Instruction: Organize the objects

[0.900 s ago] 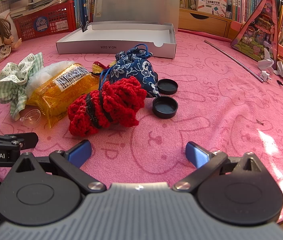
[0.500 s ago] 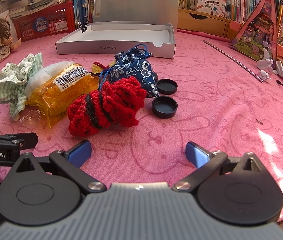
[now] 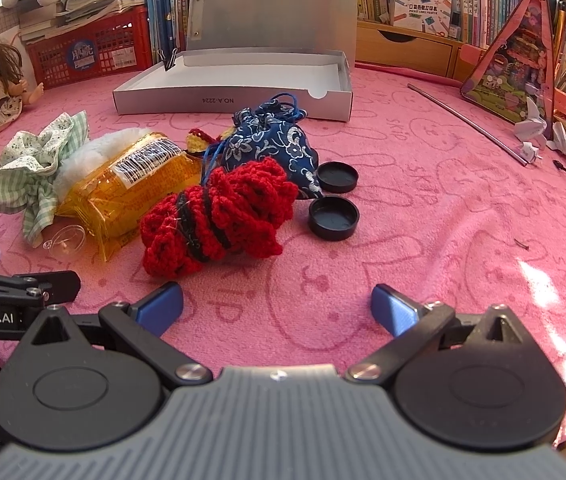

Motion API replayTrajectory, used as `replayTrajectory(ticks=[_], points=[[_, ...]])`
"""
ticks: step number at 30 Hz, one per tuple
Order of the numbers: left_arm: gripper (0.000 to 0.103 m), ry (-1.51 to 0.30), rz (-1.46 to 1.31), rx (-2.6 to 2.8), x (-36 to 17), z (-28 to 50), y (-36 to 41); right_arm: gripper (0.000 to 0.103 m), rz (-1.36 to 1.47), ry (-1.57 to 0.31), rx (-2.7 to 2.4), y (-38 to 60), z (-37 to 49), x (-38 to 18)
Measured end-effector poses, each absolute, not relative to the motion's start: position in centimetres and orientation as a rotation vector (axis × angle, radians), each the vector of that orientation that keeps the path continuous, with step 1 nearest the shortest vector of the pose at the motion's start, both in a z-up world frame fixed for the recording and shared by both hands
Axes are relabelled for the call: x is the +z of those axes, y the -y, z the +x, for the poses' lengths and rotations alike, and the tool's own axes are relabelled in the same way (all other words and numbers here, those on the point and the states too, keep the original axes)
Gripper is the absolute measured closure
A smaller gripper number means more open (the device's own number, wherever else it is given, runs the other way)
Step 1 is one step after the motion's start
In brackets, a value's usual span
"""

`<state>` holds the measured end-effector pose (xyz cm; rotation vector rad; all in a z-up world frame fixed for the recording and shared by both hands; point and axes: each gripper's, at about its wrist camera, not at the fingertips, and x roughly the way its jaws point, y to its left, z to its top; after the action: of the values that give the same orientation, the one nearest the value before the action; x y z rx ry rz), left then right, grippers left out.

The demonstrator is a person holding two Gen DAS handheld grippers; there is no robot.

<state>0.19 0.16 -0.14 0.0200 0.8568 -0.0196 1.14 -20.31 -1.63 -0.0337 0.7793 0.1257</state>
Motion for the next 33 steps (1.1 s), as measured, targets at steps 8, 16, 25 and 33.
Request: replayTrajectory(ticks=[8,16,25,33], points=[[0.000,-0.846,0.012,-0.051,0.1,0.1,-0.8,0.000,-0.017,-0.775,0.148,20.1,1.2,-1.1],[0.000,-0.716,-0.024,-0.099,3.2,-1.4,-1.9,0.000,0.004,-0.726,0.178,20.0,0.9,0.1],[0.011,-0.673,-0.043,-0.115,4.7,-0.6,-2.6,0.005,0.028,-0.706,0.209,19.3,1.7,0.7],[0.028,-0.727,-0.038,-0.085,3.1,1.4,-2.9,0.009,-0.007,-0.695,0.195,18.5,2.7,0.5]])
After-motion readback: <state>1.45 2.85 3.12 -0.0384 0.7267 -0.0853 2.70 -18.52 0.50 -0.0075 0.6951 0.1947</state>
